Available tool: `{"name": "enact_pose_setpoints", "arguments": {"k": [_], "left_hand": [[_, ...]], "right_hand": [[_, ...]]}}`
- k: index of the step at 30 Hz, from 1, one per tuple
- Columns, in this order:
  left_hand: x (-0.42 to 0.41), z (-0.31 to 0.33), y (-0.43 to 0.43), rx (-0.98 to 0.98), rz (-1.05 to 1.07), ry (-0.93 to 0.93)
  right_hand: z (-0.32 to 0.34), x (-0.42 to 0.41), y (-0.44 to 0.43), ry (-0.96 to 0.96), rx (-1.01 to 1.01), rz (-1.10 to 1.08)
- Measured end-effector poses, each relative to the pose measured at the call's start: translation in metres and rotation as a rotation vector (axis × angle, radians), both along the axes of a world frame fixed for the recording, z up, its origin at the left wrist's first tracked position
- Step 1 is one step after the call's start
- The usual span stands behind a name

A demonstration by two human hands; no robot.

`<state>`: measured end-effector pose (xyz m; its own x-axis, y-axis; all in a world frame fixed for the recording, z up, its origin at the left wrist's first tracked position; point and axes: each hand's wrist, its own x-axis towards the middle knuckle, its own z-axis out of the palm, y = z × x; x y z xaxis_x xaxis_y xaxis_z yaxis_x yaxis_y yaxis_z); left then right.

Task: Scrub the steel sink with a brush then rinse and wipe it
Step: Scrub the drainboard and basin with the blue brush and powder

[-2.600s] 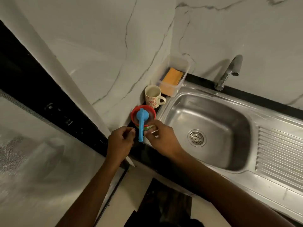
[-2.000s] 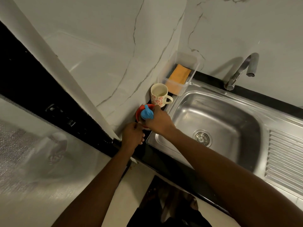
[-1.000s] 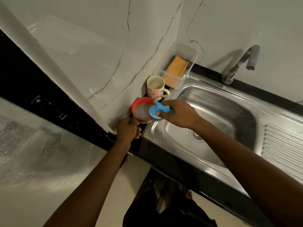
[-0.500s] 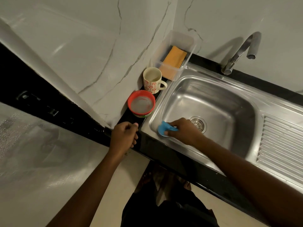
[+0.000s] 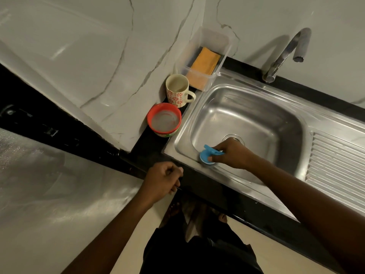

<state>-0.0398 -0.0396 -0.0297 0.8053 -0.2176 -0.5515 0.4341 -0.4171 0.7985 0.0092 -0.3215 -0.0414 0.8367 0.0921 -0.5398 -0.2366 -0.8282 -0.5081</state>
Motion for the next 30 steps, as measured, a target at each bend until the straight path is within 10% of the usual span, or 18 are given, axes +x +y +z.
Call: {"name": "enact_pose_setpoints", "arguments": {"k": [30], "left_hand": [[0.034, 0.015, -0.021, 0.04, 0.062, -0.168]], "right_hand": [[-0.004, -0.027, 0.023, -0.062, 0.161, -0.144]]}}
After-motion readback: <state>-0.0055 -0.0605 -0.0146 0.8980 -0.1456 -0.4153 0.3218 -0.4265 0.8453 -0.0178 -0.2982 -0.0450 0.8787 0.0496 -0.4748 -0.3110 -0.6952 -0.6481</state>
